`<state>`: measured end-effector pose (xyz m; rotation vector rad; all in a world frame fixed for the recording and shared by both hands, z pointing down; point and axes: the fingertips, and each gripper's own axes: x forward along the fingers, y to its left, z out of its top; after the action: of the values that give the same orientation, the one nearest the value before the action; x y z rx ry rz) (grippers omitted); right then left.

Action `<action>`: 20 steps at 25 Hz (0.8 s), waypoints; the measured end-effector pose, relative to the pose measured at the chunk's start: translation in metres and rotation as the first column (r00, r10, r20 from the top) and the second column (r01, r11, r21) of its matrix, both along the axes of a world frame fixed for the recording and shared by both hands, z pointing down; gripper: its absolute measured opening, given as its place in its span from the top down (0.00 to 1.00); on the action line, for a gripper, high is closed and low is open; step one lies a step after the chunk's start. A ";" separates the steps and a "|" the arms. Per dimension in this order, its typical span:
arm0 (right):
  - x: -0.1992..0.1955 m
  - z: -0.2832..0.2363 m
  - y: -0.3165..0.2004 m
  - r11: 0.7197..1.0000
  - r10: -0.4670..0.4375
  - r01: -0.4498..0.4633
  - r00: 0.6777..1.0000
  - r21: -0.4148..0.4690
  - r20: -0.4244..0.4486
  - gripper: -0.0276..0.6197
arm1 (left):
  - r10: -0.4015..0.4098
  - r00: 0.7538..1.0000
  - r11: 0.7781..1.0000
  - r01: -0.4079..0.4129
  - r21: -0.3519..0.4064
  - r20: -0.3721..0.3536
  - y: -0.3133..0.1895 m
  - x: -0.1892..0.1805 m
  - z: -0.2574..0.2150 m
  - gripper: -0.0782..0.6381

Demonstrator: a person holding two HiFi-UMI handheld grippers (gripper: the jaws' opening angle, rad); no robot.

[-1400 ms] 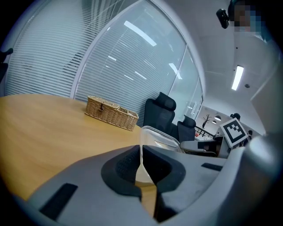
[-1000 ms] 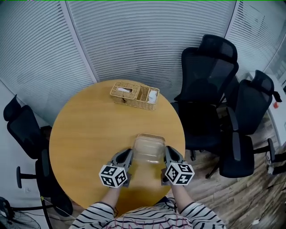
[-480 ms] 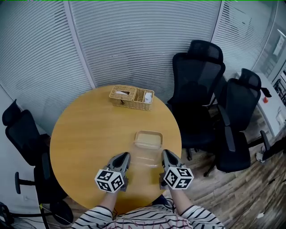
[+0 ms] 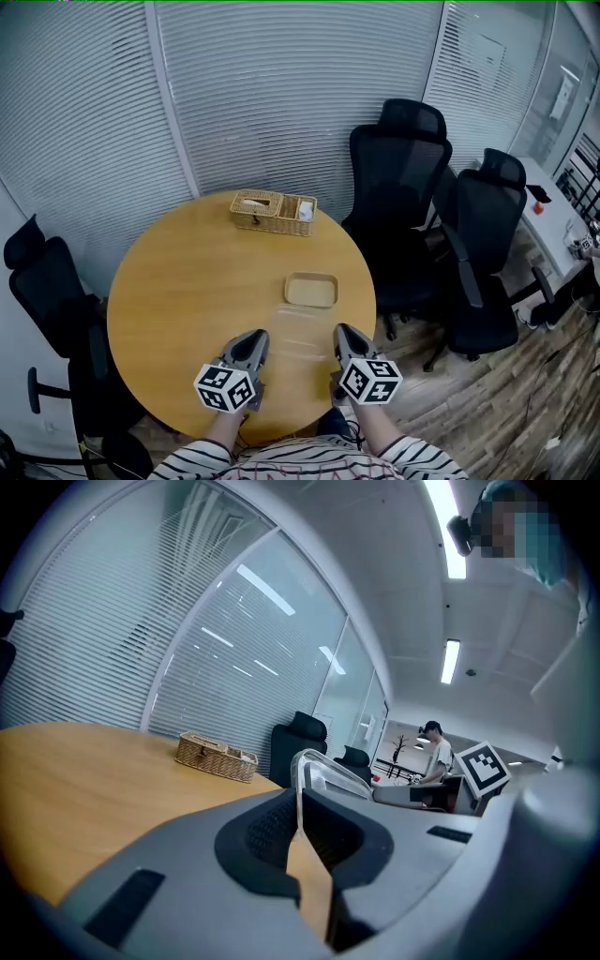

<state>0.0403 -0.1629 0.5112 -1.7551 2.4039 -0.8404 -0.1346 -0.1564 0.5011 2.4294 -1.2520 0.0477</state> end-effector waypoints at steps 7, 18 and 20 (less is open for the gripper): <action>-0.017 -0.005 0.043 1.000 0.002 -0.002 1.000 0.010 -0.003 0.90 | 0.009 1.000 1.000 -0.009 0.015 0.008 0.043 -0.016 -0.007 0.84; -0.030 0.000 0.085 1.000 -0.009 0.009 1.000 -0.013 -0.009 0.90 | 0.014 1.000 1.000 -0.014 0.008 -0.011 0.085 -0.029 -0.003 0.84; -0.031 0.001 0.091 1.000 -0.011 0.011 1.000 -0.018 -0.013 0.90 | 0.015 1.000 1.000 -0.015 0.005 -0.011 0.091 -0.030 -0.001 0.84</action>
<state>0.0096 -0.0723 0.5122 -1.7604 2.4243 -0.8566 -0.1649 -0.0653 0.5000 2.4400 -1.2300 0.0357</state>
